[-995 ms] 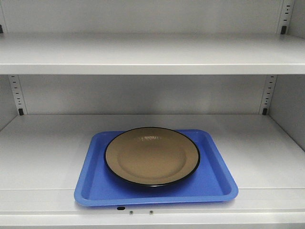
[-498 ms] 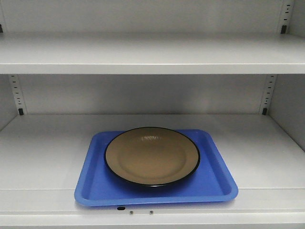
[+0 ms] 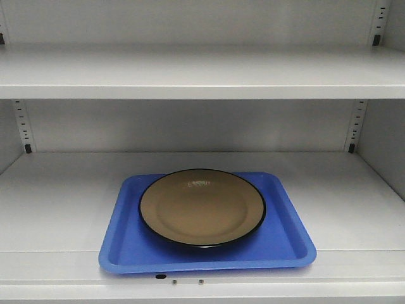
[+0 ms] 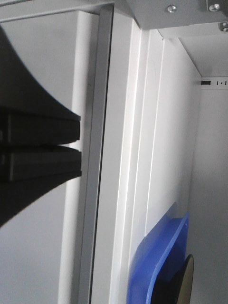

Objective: Place disk in tray to left cabinet

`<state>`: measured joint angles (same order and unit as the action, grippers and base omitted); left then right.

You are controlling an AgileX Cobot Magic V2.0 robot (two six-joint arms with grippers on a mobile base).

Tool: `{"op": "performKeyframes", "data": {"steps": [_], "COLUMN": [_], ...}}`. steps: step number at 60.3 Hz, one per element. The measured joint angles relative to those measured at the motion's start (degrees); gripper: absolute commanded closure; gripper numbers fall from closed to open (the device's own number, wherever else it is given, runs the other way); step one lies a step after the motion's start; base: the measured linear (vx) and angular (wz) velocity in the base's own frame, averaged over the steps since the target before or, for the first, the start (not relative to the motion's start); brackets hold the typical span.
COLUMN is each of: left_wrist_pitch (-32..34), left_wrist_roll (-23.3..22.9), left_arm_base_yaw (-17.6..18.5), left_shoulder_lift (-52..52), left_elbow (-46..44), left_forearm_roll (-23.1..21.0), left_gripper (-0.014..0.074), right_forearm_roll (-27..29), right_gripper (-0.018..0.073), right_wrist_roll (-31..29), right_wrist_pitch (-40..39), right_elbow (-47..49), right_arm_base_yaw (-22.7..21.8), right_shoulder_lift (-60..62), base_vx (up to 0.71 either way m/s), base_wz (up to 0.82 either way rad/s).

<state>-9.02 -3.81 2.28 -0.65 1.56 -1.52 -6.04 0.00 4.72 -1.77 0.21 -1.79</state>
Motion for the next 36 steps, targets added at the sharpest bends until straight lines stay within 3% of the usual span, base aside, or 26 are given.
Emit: {"op": "performKeyframes", "data": {"steps": [36], "left_wrist_pitch": [0.0], "left_wrist_roll": [0.0], "left_arm_base_yaw": [0.0], "left_shoulder_lift": [0.0], "left_elbow": [0.0], "left_forearm_roll": [0.0], "left_gripper": [0.0603], "right_forearm_roll": [-0.05], "right_gripper": [0.0568], "right_wrist_roll": [0.0], "right_wrist_pitch": [-0.05], "right_elbow": [0.0], "right_arm_base_yaw": [0.0], "right_shoulder_lift": [-0.01], "base_vx": [0.0], "base_wz": [0.0]}}
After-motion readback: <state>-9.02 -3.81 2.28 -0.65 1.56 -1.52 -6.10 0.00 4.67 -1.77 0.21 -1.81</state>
